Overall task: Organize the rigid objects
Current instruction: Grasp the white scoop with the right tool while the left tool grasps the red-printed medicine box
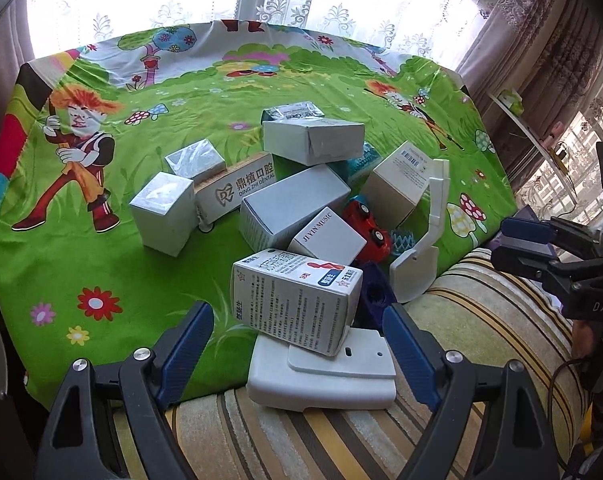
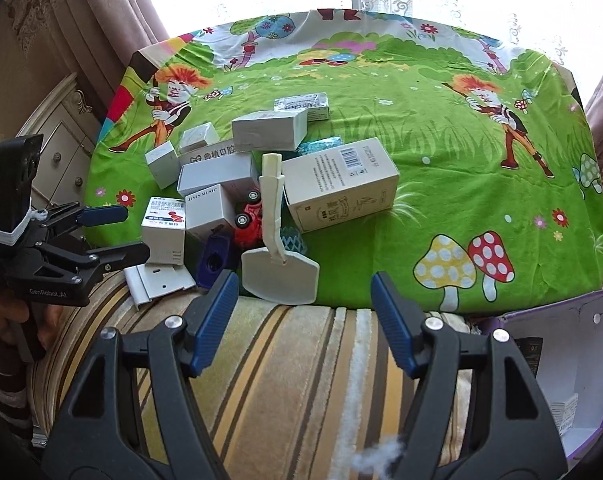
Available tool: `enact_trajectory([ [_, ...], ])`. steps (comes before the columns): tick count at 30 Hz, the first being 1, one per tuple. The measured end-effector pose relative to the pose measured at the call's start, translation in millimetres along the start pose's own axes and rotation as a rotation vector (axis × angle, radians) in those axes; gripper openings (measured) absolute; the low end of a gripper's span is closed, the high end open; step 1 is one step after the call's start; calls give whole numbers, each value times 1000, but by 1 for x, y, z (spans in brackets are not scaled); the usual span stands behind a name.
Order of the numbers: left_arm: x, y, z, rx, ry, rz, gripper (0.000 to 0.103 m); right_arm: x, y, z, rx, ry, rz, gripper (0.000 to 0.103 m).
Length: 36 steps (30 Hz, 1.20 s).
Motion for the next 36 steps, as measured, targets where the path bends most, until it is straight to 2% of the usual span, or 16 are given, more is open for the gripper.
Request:
enact_trajectory([
  [12, 0, 0, 19, 51, -47, 8, 87, 15, 20, 22, -25, -13, 21, 71],
  [18, 0, 1, 22, 56, -44, 18, 87, 14, 27, 25, -44, -40, 22, 47],
  [23, -4, 2, 25, 58, -34, 38, 87, 19, 30, 23, -69, -32, -1, 18],
  [24, -5, 2, 25, 58, -32, 42, 87, 20, 30, 22, -74, -31, -5, 18],
  [26, -5, 2, 24, 56, -25, 46, 76, 20, 30, 20, -84, -25, -9, 18],
  [36, -4, 3, 15, 22, -4, 41, 74, 16, 30, 5, -118, -2, 6, 17],
])
Point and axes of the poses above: each gripper's, at about its wrist camera, not at the fingertips, and z roughly the way its jaws point, x to its left, y to its top, the point moved 7 cm from there along z, roughly the way its jaws point, and after that the axes turned 5 degrees about y, right-handed, at the moved point
